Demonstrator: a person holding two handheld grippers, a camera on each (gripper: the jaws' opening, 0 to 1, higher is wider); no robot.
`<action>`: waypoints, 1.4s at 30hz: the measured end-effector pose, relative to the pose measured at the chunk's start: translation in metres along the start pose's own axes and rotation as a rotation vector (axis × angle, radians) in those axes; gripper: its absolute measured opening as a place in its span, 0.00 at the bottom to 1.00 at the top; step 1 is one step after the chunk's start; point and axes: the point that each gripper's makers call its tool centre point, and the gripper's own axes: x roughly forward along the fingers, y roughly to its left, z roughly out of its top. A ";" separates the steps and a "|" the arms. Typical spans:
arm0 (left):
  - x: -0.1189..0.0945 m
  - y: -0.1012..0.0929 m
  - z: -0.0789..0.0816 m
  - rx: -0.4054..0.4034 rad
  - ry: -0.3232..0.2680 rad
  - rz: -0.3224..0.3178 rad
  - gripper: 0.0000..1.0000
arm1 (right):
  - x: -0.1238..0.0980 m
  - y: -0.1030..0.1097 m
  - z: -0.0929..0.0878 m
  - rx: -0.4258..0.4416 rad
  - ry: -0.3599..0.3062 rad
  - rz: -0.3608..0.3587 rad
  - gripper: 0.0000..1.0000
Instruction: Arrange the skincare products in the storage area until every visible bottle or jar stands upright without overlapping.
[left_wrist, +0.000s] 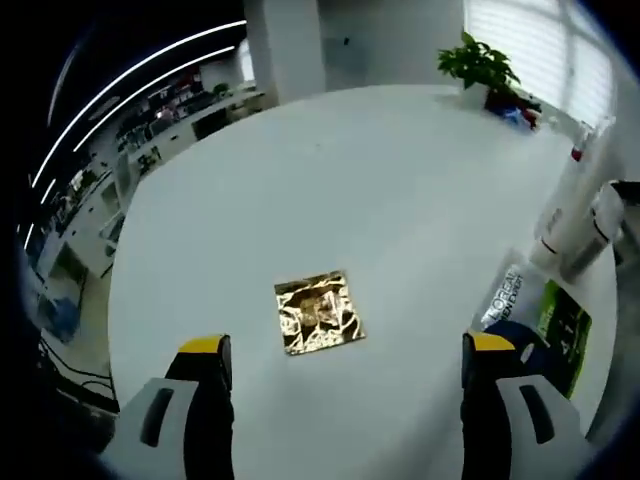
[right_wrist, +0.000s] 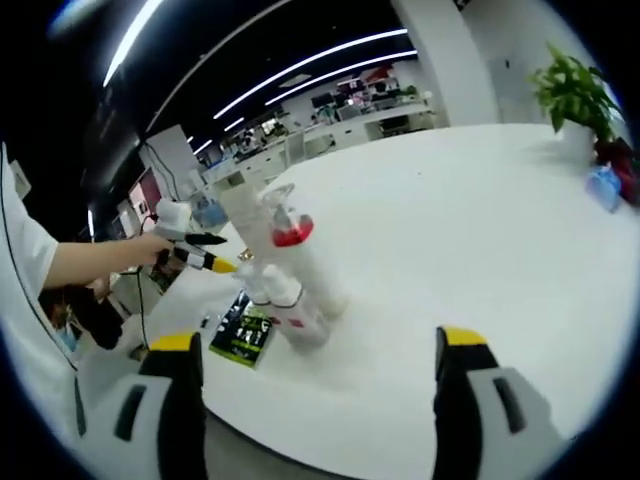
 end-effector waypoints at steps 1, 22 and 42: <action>0.003 0.003 0.001 0.004 0.006 0.000 0.93 | 0.000 0.000 -0.001 0.002 0.002 -0.002 0.97; 0.036 0.019 0.003 -0.135 0.085 0.015 0.55 | 0.003 -0.008 -0.006 0.027 0.008 -0.026 0.97; 0.035 0.019 0.001 -0.168 0.083 0.023 0.37 | 0.003 -0.005 -0.005 0.025 0.006 -0.020 0.96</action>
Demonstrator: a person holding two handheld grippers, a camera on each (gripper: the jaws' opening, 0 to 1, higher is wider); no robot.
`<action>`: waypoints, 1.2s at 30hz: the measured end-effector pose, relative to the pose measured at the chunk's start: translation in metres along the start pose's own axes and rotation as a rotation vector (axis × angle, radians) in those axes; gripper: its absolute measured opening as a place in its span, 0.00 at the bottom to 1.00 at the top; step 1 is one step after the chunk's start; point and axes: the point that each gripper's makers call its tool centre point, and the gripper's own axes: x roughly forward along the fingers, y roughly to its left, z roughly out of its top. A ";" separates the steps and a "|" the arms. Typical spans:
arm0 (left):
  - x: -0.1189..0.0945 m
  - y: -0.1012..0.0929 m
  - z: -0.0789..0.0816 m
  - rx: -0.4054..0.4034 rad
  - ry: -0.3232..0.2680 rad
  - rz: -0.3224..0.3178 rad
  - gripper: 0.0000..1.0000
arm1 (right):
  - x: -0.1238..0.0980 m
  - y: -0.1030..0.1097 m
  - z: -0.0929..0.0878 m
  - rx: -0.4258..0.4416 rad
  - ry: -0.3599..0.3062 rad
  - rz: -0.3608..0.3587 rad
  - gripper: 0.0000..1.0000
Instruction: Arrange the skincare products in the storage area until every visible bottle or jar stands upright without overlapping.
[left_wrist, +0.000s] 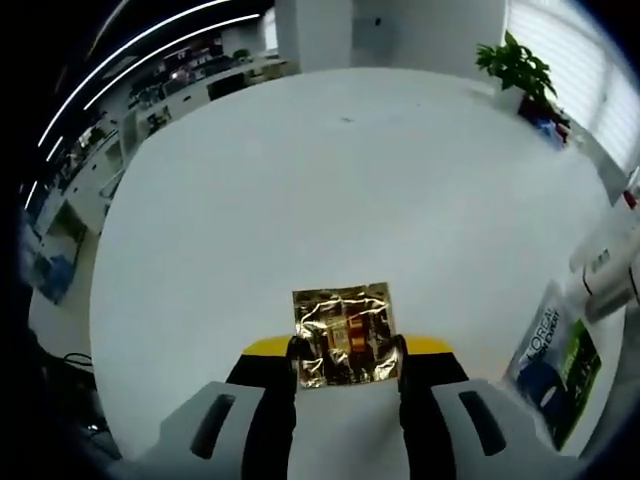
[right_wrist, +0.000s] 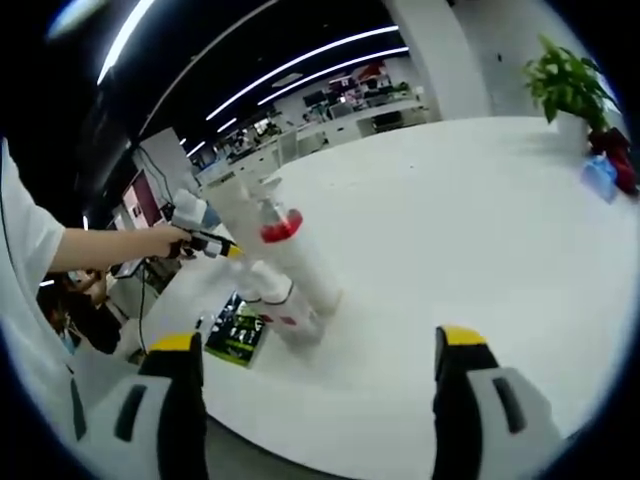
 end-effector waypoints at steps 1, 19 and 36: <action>-0.001 0.000 0.000 -0.001 -0.002 0.004 0.36 | 0.000 0.000 0.001 -0.001 -0.002 -0.001 0.96; -0.056 -0.039 0.025 -0.028 -0.162 -0.014 0.36 | -0.002 0.016 0.014 -0.043 -0.031 0.039 0.96; -0.125 -0.112 0.019 -0.003 -0.277 -0.029 0.37 | -0.015 0.038 0.033 -0.091 -0.088 0.098 0.82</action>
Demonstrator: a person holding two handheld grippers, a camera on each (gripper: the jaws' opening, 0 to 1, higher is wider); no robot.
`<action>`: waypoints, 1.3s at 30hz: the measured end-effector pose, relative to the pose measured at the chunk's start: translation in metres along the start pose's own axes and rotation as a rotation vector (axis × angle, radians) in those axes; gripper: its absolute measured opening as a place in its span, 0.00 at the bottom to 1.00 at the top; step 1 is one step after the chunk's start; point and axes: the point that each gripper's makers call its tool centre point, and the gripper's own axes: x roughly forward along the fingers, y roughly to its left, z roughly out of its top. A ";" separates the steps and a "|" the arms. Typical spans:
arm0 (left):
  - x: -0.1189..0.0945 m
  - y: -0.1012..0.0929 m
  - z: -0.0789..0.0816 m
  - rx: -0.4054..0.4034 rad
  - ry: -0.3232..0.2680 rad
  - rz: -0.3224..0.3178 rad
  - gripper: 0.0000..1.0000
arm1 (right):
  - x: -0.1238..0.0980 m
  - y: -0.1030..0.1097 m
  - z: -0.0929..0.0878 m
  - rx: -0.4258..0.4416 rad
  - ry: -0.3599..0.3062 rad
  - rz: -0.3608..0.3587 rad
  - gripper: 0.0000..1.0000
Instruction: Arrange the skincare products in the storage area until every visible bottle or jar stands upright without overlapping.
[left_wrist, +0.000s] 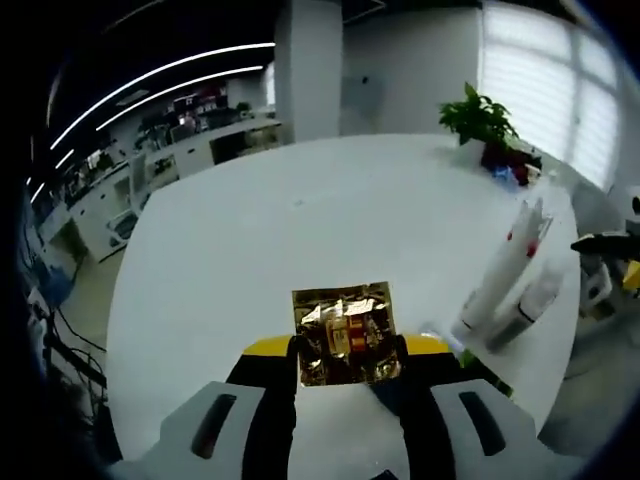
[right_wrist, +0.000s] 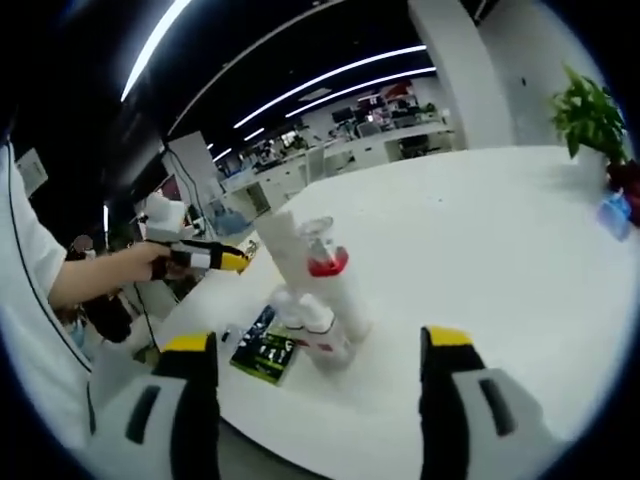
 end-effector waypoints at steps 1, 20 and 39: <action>-0.003 -0.003 -0.001 0.000 -0.004 -0.002 0.36 | 0.000 0.001 0.001 -0.002 -0.004 0.003 0.81; -0.062 -0.070 0.009 -0.053 -0.111 -0.058 0.37 | 0.007 0.057 0.022 -0.051 -0.082 0.159 0.51; -0.086 -0.129 0.007 0.047 -0.167 -0.107 0.37 | 0.028 0.104 0.032 0.040 -0.098 0.325 0.30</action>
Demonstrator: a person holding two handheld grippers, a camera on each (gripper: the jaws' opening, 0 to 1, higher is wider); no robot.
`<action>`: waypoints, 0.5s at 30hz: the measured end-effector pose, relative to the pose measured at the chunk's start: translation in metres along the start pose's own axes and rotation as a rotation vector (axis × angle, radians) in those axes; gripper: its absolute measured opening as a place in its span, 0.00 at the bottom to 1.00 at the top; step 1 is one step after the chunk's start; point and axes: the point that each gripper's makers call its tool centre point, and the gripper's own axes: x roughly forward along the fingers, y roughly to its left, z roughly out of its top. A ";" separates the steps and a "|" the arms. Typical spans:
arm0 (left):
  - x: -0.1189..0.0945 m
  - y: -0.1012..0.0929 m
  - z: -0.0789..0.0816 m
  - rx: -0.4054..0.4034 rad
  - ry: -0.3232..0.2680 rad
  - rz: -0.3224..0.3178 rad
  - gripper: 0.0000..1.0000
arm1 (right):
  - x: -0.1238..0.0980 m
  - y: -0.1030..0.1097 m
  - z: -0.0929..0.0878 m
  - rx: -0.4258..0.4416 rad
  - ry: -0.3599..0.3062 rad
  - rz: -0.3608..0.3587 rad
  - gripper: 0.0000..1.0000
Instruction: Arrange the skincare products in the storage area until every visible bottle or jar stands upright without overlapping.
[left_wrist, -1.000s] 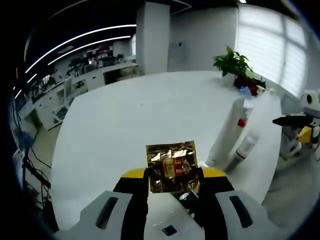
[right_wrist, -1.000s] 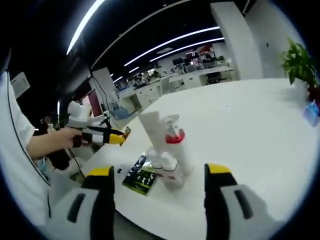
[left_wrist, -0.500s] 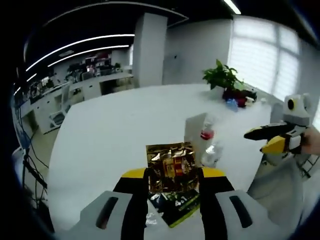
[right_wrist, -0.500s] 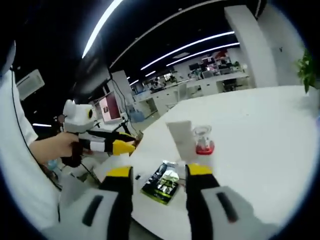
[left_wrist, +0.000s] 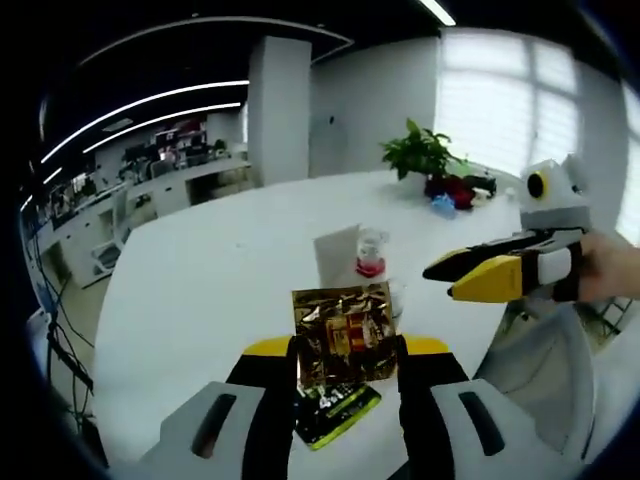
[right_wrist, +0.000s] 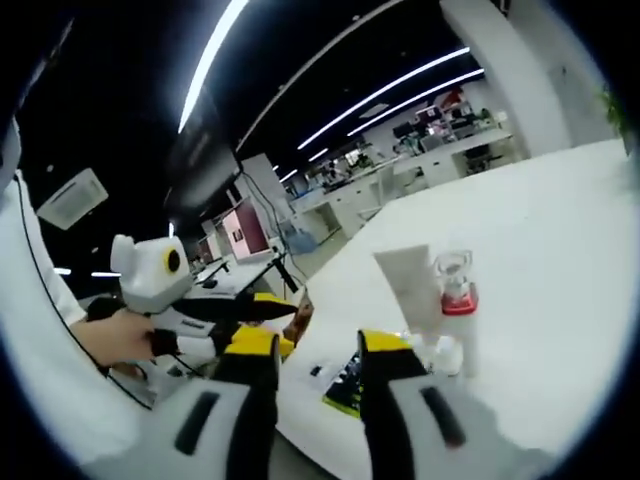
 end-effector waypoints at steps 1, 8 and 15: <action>0.000 -0.002 0.000 0.010 -0.001 0.001 0.37 | 0.001 0.001 0.000 0.008 0.000 0.005 0.29; -0.002 -0.015 0.005 0.045 -0.021 -0.008 0.37 | 0.012 0.006 -0.001 0.113 -0.018 0.046 0.24; -0.003 -0.021 0.009 0.070 -0.033 -0.012 0.37 | 0.013 0.011 0.000 0.161 -0.032 0.074 0.18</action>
